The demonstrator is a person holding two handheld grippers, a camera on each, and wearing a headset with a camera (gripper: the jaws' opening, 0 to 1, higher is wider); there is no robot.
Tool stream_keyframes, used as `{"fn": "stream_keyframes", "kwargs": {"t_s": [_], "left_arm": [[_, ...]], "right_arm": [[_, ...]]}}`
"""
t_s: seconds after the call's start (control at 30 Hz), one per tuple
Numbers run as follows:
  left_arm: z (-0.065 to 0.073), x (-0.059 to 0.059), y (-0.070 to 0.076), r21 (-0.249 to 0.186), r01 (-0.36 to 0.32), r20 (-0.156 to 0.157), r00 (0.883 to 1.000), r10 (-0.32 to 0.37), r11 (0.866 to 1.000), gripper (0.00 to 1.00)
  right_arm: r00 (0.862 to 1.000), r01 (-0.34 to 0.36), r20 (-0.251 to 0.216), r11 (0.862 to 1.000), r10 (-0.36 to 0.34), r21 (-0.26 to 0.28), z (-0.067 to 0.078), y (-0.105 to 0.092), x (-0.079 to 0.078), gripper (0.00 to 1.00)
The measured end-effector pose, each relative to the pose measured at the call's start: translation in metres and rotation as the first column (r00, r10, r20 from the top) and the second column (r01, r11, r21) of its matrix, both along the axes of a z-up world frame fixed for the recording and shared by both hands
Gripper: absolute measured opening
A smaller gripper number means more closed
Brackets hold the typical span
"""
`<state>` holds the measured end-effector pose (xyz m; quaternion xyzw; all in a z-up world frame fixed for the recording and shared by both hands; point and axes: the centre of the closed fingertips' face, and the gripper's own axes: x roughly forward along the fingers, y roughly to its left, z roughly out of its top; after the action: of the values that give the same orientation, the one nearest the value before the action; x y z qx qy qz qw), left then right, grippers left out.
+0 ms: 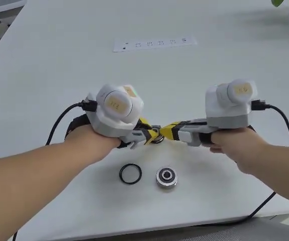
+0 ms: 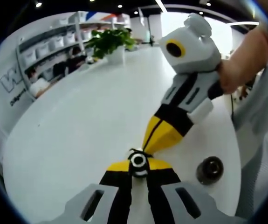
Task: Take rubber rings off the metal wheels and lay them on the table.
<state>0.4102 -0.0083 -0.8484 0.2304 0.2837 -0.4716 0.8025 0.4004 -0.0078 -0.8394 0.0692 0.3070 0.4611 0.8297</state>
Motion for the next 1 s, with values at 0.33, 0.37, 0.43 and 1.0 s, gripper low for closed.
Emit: {"fn": "stream_keyframes", "kwargs": {"t_s": [0.33, 0.37, 0.43, 1.0], "left_arm": [[0.002, -0.002, 0.000, -0.005, -0.003, -0.004, 1.000, 0.003, 1.000, 0.11], [0.002, -0.001, 0.000, -0.006, -0.003, -0.003, 1.000, 0.003, 1.000, 0.11], [0.002, -0.001, 0.000, -0.009, -0.004, -0.004, 1.000, 0.004, 1.000, 0.11], [0.002, -0.001, 0.001, -0.028, -0.007, -0.020, 1.000, 0.007, 1.000, 0.13]], "right_arm": [[1.000, -0.027, 0.005, 0.999, 0.027, 0.029, 0.008, 0.009, -0.004, 0.00], [1.000, -0.020, -0.007, 0.999, 0.020, 0.042, 0.007, 0.008, -0.004, 0.00], [1.000, -0.020, -0.018, 0.998, 0.021, 0.059, 0.008, 0.007, -0.005, 0.00], [1.000, -0.013, -0.017, 0.999, 0.014, 0.048, 0.008, 0.001, -0.006, 0.00]]}}
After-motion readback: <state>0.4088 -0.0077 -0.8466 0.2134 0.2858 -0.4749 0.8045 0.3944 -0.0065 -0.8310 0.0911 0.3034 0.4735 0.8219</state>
